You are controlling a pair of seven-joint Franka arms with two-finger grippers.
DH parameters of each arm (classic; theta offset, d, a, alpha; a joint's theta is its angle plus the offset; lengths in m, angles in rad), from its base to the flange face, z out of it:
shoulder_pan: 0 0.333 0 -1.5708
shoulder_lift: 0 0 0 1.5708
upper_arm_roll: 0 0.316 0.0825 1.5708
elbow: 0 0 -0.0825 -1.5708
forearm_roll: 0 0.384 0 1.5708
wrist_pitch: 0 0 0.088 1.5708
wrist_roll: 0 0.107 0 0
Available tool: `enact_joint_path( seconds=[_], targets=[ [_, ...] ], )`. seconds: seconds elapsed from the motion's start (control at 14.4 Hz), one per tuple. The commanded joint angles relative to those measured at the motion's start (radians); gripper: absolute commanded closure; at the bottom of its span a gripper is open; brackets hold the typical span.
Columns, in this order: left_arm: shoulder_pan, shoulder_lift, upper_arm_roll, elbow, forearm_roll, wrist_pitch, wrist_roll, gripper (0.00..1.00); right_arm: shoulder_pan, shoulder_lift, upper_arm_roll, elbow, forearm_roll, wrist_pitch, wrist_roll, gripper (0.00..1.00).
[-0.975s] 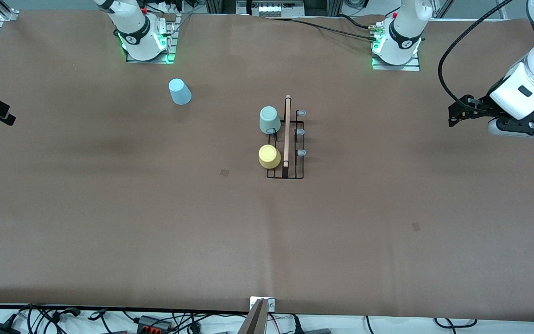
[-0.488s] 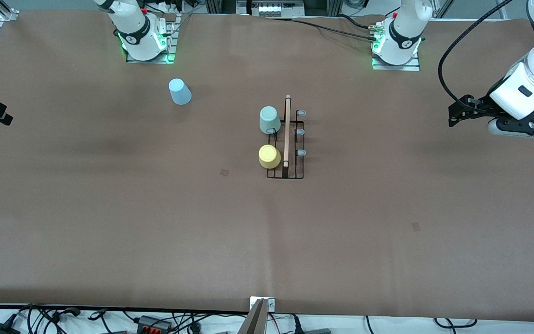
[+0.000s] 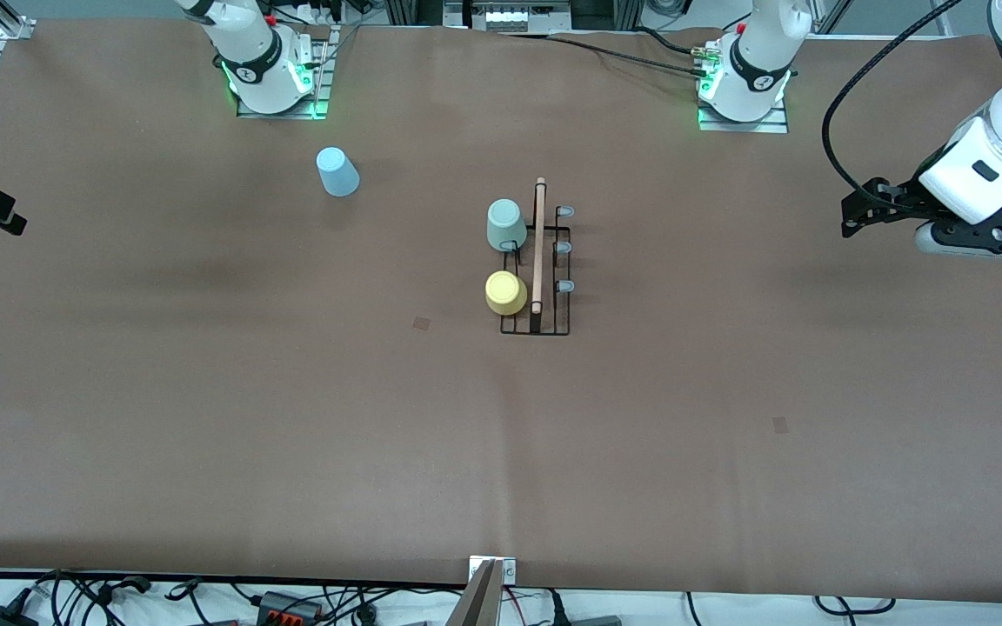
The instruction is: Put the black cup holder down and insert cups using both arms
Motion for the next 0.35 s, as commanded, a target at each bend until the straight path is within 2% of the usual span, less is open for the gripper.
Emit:
enact_joint_path(
  seconds=[0.0, 0.28],
  targets=[
    [-0.001, 0.009, 0.001, 0.025, -0.015, -0.019, 0.008, 0.0, 0.015, 0.002, 0.009, 0.007, 0.015, -0.013, -0.011, 0.0],
    [0.002, 0.009, 0.001, 0.025, -0.015, -0.019, 0.011, 0.0, 0.022, 0.009, 0.009, 0.007, 0.015, -0.013, -0.007, 0.0]
  ],
)
